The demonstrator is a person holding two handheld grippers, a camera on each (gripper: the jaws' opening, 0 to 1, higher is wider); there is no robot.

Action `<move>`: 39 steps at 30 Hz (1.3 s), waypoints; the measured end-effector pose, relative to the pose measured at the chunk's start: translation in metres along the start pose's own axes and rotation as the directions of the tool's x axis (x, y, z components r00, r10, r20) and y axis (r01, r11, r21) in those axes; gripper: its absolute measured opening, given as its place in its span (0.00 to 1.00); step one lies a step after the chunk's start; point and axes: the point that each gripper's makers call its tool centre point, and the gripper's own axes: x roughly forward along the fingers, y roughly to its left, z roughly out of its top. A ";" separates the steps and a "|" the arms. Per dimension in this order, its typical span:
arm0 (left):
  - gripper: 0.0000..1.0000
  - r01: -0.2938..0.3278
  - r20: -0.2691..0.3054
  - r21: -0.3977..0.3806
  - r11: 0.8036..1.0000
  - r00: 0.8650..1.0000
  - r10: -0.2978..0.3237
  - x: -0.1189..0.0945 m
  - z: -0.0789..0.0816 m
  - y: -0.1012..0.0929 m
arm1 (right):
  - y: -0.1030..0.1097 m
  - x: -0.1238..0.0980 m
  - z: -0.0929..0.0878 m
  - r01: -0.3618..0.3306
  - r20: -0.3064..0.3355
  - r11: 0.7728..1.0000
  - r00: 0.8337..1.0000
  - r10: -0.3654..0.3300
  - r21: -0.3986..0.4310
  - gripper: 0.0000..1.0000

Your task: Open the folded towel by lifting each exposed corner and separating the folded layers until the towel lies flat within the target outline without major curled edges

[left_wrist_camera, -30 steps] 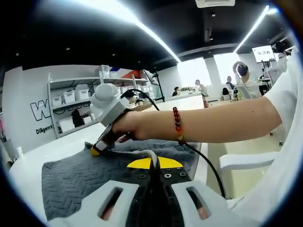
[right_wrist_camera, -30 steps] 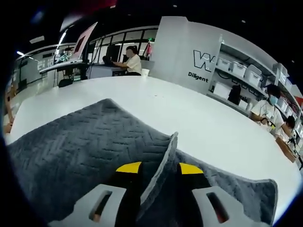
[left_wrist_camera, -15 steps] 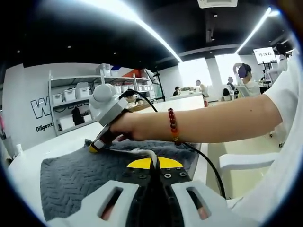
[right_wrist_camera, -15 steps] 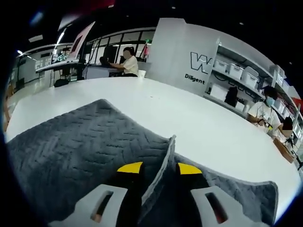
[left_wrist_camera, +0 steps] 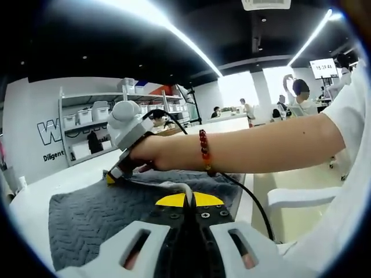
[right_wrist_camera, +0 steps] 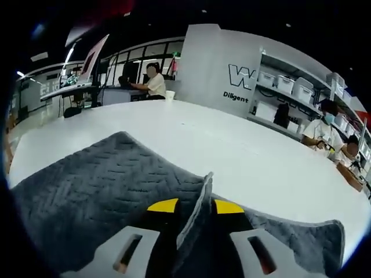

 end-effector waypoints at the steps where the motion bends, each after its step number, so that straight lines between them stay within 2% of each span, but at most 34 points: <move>1: 0.01 0.001 0.000 -0.005 1.000 1.000 -0.001 0.000 0.000 0.000 | -0.001 0.000 0.000 0.003 0.000 1.000 1.000 -0.003 0.005 0.17; 8: 0.01 0.003 -0.001 0.002 1.000 1.000 -0.003 -0.002 0.000 -0.003 | -0.007 0.004 0.003 -0.016 0.009 0.998 1.000 0.016 0.068 0.18; 27: 0.01 -0.001 -0.003 0.004 1.000 1.000 0.001 -0.001 -0.001 -0.003 | -0.014 0.014 0.001 -0.015 -0.013 0.997 1.000 0.016 0.076 0.16; 31: 0.01 -0.002 0.000 0.013 1.000 1.000 0.002 -0.001 -0.001 -0.004 | -0.017 0.015 0.002 -0.017 -0.001 0.996 1.000 0.017 0.082 0.14; 36: 0.01 -0.008 -0.004 0.003 1.000 1.000 0.008 -0.002 -0.002 -0.002 | -0.022 0.016 0.003 -0.021 0.018 0.990 1.000 0.018 0.141 0.06; 39: 0.01 -0.001 -0.005 0.008 1.000 1.000 0.001 -0.001 -0.002 -0.005 | -0.024 0.016 0.002 -0.022 0.018 0.986 1.000 0.019 0.167 0.05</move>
